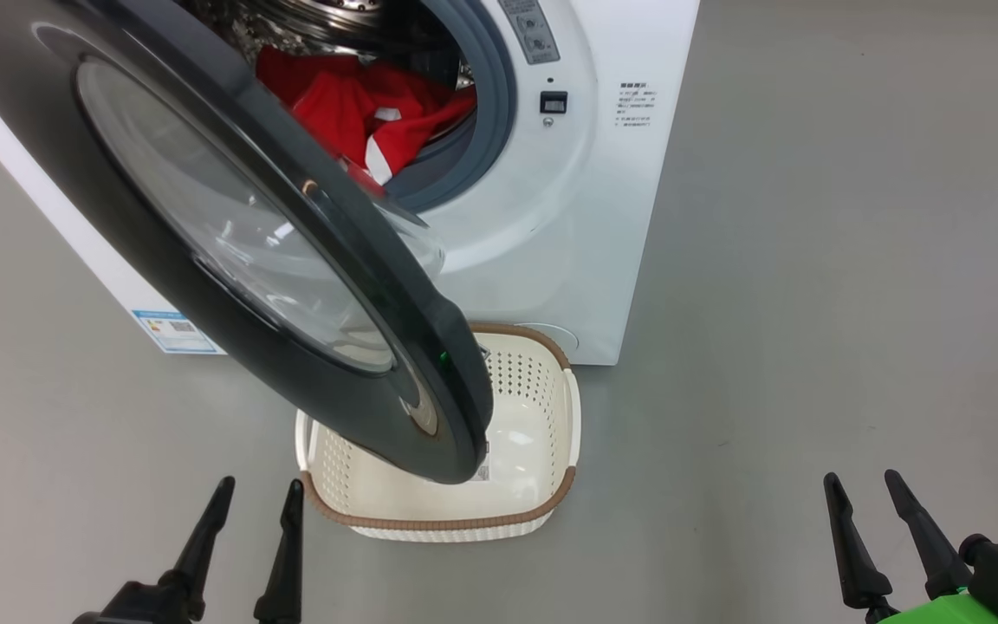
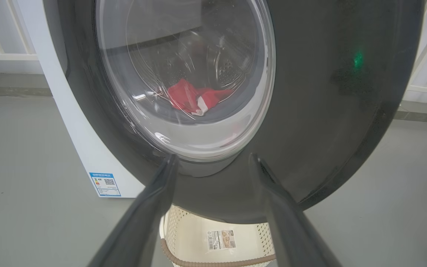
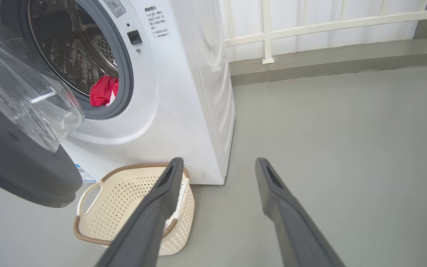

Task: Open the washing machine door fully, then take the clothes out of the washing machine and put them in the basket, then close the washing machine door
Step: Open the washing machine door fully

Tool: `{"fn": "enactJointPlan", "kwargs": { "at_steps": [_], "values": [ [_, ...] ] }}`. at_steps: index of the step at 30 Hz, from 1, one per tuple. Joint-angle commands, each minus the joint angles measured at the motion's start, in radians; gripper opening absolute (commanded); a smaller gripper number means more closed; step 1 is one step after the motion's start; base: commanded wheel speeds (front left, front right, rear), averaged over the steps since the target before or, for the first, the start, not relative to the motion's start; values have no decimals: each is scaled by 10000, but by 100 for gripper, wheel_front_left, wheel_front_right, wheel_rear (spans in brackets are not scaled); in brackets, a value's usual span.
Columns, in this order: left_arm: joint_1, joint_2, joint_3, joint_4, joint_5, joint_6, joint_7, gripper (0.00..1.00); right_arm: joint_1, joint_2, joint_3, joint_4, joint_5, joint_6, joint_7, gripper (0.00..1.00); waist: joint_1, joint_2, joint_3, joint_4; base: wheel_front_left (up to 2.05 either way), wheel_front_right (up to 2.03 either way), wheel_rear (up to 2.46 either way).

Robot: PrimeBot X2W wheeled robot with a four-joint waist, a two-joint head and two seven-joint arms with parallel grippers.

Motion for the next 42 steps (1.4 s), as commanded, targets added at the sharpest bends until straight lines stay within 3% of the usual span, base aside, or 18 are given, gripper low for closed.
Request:
{"fn": "enactJointPlan", "kwargs": {
  "at_steps": [1, 9, 10, 11, 13, 20, 27, 38, 42],
  "values": [
    [-92, 110, 309, -203, 32, -55, -120, 100, -108, -136, 176, -200, -128, 75, -93, 100, 0, 0, -1, 11, 0, 0, 0],
    [-126, 110, 282, -168, 32, -55, -120, 100, -279, -125, 474, -257, 79, 75, -93, 100, 0, 0, 2, 126, 0, 0, 0],
    [-127, 110, 275, -168, 23, -55, -120, 100, -349, -108, 534, -279, 219, 75, -93, 77, 0, 0, 4, 145, 0, 0, 0],
    [-125, 110, 265, -170, 15, -56, -120, 100, -436, -118, 606, -306, 317, 75, -93, 42, 0, 0, 4, 166, 0, 0, 0],
    [-116, 110, 245, -163, -2, -56, -120, 100, -634, -128, 839, -314, 569, 75, -93, 0, 0, 0, -3, 213, 0, 0, 0],
    [-43, 110, 227, -160, -176, -56, -120, 100, -1836, -67, 1726, -401, 1922, 75, -93, 0, 0, 0, 9, 447, 0, 0, 0],
    [-53, 110, -3, -122, -342, -56, -120, 100, -3194, -204, 3373, -289, 3567, 75, -93, 0, 0, 0, 54, 786, 0, 0, 0],
    [-204, 110, -450, -69, -651, -39, -120, 100, -5474, -1507, 7236, 40, 7660, 75, -10, 0, 0, 0, 371, 1606, 0, 0, 0],
    [-288, 110, -611, -40, -799, -20, -120, 100, -6165, -2004, 8100, 53, 8783, 75, 56, 0, 0, 0, 564, 1857, 0, 0, 0]
  ]
}}
